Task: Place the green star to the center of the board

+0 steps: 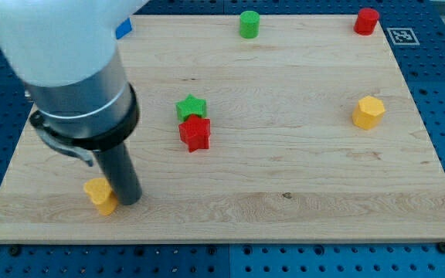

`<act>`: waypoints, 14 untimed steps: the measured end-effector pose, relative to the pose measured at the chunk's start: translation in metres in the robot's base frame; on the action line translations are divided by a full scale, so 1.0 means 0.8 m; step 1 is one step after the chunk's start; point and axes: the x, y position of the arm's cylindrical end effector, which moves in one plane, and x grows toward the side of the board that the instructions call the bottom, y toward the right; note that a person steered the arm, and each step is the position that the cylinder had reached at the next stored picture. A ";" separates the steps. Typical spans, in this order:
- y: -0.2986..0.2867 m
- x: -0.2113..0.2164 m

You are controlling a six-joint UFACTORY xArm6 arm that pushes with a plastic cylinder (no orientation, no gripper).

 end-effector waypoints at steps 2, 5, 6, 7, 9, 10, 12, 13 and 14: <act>-0.025 0.000; 0.014 -0.018; 0.020 -0.018; 0.051 -0.018; 0.136 -0.018; 0.183 -0.019; 0.226 -0.084; 0.210 -0.111; 0.180 -0.111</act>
